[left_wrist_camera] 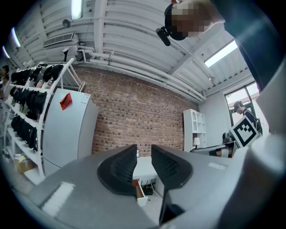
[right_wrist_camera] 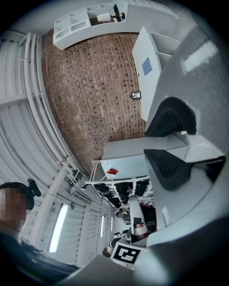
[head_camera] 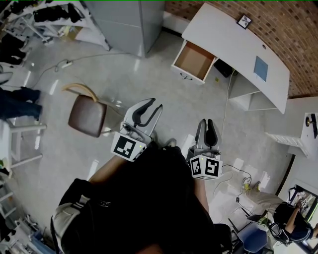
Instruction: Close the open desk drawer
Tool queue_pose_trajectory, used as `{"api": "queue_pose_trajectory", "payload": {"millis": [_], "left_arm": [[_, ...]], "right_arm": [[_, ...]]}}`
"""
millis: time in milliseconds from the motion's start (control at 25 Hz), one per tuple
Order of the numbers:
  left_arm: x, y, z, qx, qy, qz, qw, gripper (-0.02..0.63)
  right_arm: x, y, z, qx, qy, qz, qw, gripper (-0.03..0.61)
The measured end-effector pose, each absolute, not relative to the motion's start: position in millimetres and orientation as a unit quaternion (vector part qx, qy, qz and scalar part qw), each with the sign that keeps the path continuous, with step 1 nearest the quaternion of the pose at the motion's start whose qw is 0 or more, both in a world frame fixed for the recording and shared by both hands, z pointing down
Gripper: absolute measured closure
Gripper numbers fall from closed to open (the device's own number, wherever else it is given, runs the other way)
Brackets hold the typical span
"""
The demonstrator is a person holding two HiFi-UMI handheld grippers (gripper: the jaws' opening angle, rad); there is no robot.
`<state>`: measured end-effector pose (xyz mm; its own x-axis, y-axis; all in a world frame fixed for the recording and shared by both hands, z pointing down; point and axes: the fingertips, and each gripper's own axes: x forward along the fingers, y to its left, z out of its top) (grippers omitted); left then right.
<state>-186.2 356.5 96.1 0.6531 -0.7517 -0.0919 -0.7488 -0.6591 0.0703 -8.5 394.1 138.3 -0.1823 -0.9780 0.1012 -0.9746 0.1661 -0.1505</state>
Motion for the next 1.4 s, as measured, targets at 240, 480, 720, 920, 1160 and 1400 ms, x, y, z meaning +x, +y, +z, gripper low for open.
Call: {"api": "queue_pose_trajectory", "payload": {"millis": [240,480,720,920,1160,1400], "left_arm": [[-196.3,354.5,104.9,0.917,-0.394,-0.058,0.012,0.508],[-199.4,347.3,114.8,0.92,-0.388,-0.052,0.016,0.508],[-194.2,328.3,120.8,0.922,-0.384,-0.048,0.019,0.506],[-187.0,296.1,124.5,0.921,-0.386,-0.042,0.021,0.505],[-164.3,249.8,129.2,0.925,-0.376,-0.033,0.03,0.503],[-137.2,198.5,129.5,0.929,-0.369,-0.016,0.032,0.5]], "right_arm": [[-19.4,388.8,140.6,-0.649,0.756,-0.087,0.016,0.488],[-19.5,381.4,148.9,-0.656,0.749,-0.092,0.014,0.487],[-15.9,360.5,157.2,-0.656,0.748,-0.097,0.014,0.488],[-10.3,330.3,163.0,-0.655,0.749,-0.103,0.012,0.486],[3.5,281.8,169.6,-0.653,0.749,-0.112,0.007,0.488],[23.7,233.2,170.6,-0.648,0.753,-0.118,-0.007,0.486]]}}
